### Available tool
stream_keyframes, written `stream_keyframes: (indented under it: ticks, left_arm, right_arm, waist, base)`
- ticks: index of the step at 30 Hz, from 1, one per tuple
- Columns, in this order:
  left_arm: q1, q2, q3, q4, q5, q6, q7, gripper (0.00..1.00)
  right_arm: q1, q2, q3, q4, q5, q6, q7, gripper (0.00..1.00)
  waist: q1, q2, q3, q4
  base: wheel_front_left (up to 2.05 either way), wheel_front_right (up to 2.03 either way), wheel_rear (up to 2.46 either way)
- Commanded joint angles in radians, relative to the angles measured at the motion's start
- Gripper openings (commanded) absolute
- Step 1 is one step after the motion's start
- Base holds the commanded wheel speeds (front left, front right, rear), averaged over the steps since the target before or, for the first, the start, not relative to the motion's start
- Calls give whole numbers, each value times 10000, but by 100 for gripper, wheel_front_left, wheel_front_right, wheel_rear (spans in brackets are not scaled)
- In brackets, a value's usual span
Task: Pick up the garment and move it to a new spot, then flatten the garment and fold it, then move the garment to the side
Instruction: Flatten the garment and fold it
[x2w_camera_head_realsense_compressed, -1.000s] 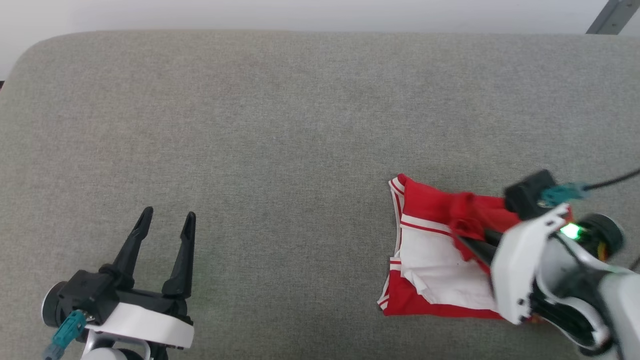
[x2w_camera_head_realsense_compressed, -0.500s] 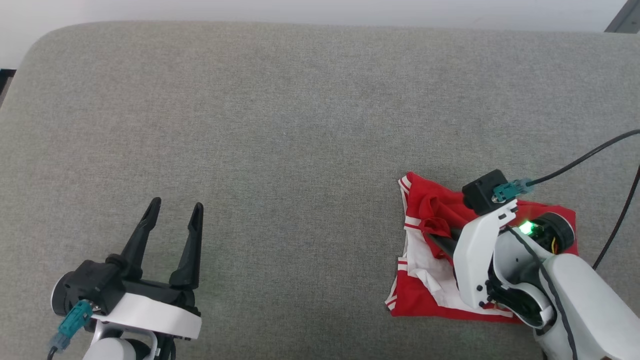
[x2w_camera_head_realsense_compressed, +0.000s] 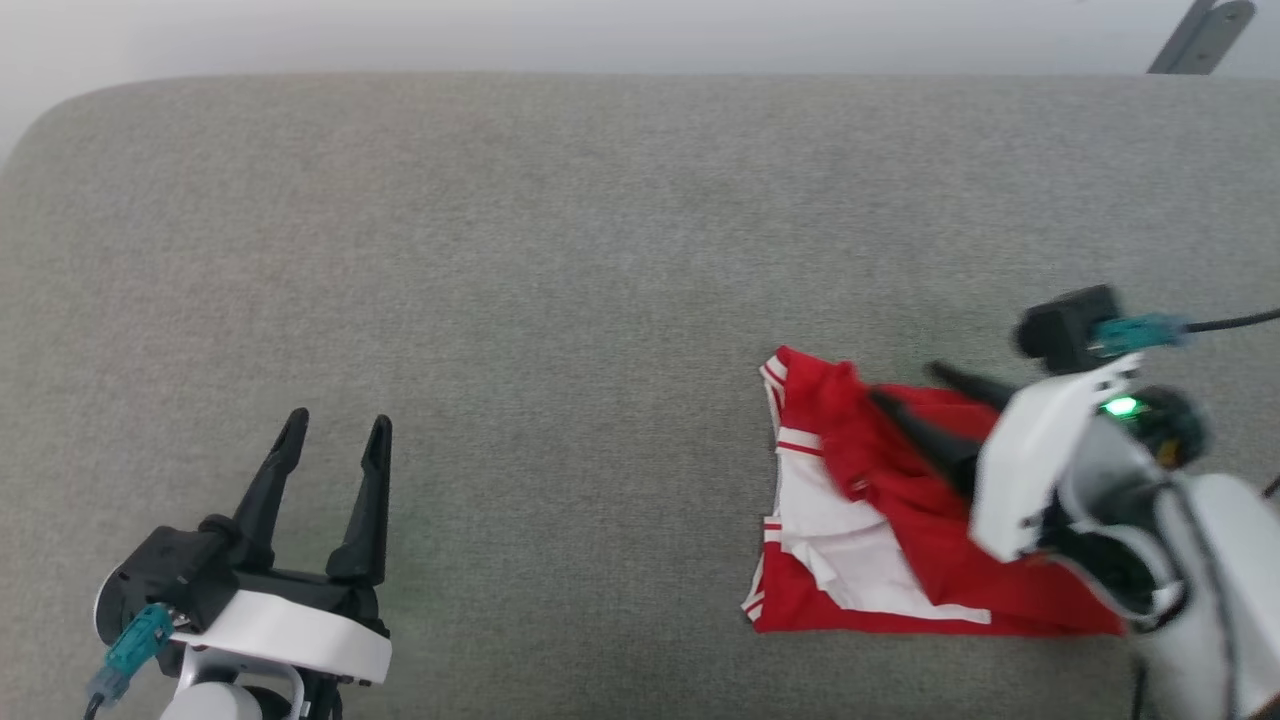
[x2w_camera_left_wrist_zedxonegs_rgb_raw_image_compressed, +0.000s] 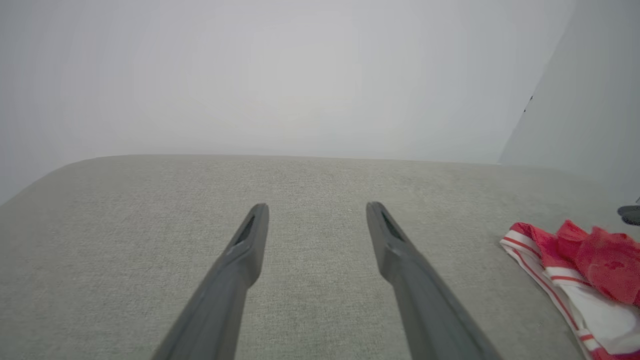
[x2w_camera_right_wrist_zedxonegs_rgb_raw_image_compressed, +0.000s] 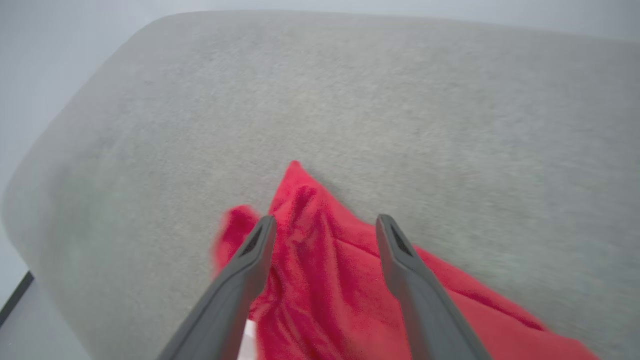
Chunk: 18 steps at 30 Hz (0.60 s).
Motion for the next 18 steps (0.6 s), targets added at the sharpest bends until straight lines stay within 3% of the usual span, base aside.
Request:
stream_keyframes:
  ticks: [1,4,7,18]
  left_arm:
    - [42,63,-72,90,-113,12,-48,100]
    - [26,106,-167,202,-197,12,-48,100]
    - [-14,173,-446,548,-381,12,-48,100]
    - [-163,91,-65,1337,-733,12,-49,100]
  right_arm:
    - [175,-479,-203,-183,-172,-7,-224,100]
    - [313,-568,-377,-194,-69,-5,-529,100]
    - [514,-805,-712,76,112,-8,-1494,100]
    - [1013,-548,-1214,2253,-568,-7,-6686,100]
  waist:
    - [0,0,-103,-159]
    - [0,0,-162,-278]
    - [0,0,-262,-443]
    - [0,0,-841,-982]
  base:
    - [0,0,0]
    - [0,0,0]
    - [0,0,0]
    - [0,0,0]
